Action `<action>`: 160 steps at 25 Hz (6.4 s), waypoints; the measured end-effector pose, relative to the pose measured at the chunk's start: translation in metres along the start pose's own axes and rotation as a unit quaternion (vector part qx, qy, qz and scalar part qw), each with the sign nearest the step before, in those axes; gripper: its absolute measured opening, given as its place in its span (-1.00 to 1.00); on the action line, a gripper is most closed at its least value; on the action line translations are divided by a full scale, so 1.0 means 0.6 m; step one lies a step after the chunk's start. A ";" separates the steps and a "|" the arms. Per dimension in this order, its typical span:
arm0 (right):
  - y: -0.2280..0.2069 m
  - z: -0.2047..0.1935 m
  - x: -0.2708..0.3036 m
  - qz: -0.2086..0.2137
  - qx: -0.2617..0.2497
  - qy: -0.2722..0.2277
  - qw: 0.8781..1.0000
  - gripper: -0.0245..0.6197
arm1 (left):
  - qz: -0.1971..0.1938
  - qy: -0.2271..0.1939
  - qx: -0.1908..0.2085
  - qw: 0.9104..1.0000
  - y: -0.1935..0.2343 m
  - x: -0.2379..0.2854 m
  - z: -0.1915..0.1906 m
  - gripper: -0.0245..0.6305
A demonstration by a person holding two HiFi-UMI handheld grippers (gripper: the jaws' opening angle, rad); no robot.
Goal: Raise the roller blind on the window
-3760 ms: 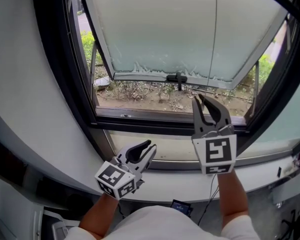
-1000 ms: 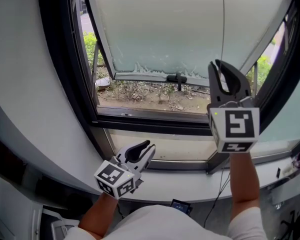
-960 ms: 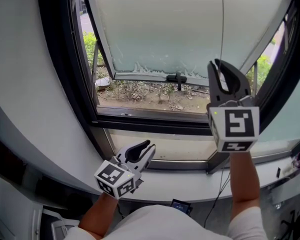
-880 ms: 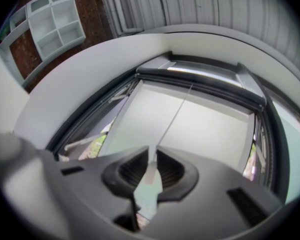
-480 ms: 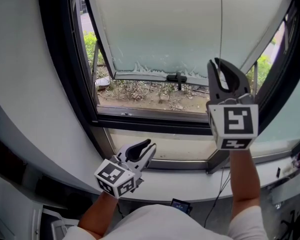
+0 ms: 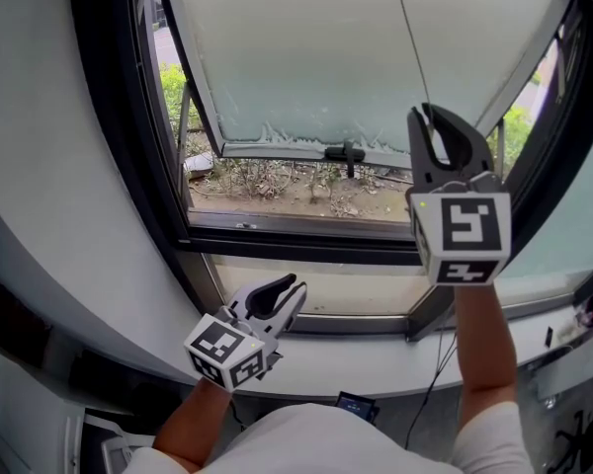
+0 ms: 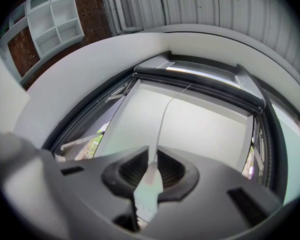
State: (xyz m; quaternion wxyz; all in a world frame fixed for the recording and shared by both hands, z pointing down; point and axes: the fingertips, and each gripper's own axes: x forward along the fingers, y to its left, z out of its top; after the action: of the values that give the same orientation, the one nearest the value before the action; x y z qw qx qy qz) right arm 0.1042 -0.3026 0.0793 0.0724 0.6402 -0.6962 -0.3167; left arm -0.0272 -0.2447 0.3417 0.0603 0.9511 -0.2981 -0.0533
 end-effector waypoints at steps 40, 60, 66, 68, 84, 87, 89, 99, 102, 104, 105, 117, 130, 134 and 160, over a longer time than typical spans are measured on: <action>-0.081 0.001 -0.095 -0.035 0.025 -0.015 0.999 -0.55 | 0.006 -0.017 -0.015 1.000 -0.017 -0.018 0.015 -0.63; -0.080 -0.192 -0.228 -0.004 0.161 0.055 0.985 -0.79 | 0.035 -0.043 -0.022 0.998 -0.066 -0.003 0.033 -0.74; -0.051 -0.272 -0.255 0.018 0.201 0.096 0.975 -0.80 | 0.054 -0.033 -0.030 0.998 -0.074 0.006 0.009 -0.79; -0.038 -0.297 -0.265 0.026 0.218 0.107 0.970 -0.80 | 0.061 -0.031 -0.033 0.997 -0.078 0.008 0.002 -0.80; 0.109 -0.434 -0.352 0.102 0.270 0.183 0.940 -0.80 | 0.096 0.008 -0.064 0.993 -0.110 -0.025 -0.083 -0.81; 0.134 -0.434 -0.374 0.101 0.274 0.194 0.937 -0.80 | 0.091 0.017 -0.069 0.993 -0.116 -0.046 -0.096 -0.80; 0.146 -0.432 -0.389 0.094 0.276 0.202 0.935 -0.80 | 0.086 0.022 -0.072 0.993 -0.120 -0.063 -0.101 -0.80; 0.200 -0.368 -0.469 0.052 0.278 0.225 0.932 -0.80 | 0.046 0.038 -0.081 0.995 -0.147 -0.175 -0.109 -0.80; 0.215 -0.344 -0.498 0.042 0.273 0.228 0.934 -0.80 | 0.034 0.039 -0.083 0.995 -0.159 -0.205 -0.111 -0.80; 0.222 -0.329 -0.516 0.036 0.270 0.229 0.934 -0.80 | 0.024 0.038 -0.083 0.995 -0.168 -0.224 -0.111 -0.81; 0.225 -0.322 -0.526 0.033 0.268 0.231 0.935 -0.80 | 0.021 0.039 -0.084 0.995 -0.172 -0.232 -0.112 -0.80; 0.244 -0.300 -0.606 0.059 0.269 0.240 0.931 -0.80 | 0.035 0.049 -0.090 0.994 -0.232 -0.283 -0.129 -0.80; 0.199 -0.323 -0.678 0.118 0.281 0.235 0.923 -0.80 | 0.082 0.055 -0.101 0.990 -0.350 -0.272 -0.162 -0.80; 0.199 -0.327 -0.697 0.125 0.279 0.235 0.923 -0.80 | 0.085 0.052 -0.094 0.991 -0.363 -0.275 -0.163 -0.80; 0.255 -0.283 -0.731 0.081 0.264 0.264 0.924 -0.82 | 0.020 0.070 -0.097 0.993 -0.357 -0.326 -0.160 -0.80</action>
State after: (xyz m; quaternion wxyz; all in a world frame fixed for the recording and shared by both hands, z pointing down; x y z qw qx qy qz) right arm 0.1353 0.0459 0.4286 0.1077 0.6378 -0.7597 0.0661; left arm -0.0537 0.0498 0.4180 0.1742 0.9359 -0.3060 -0.0135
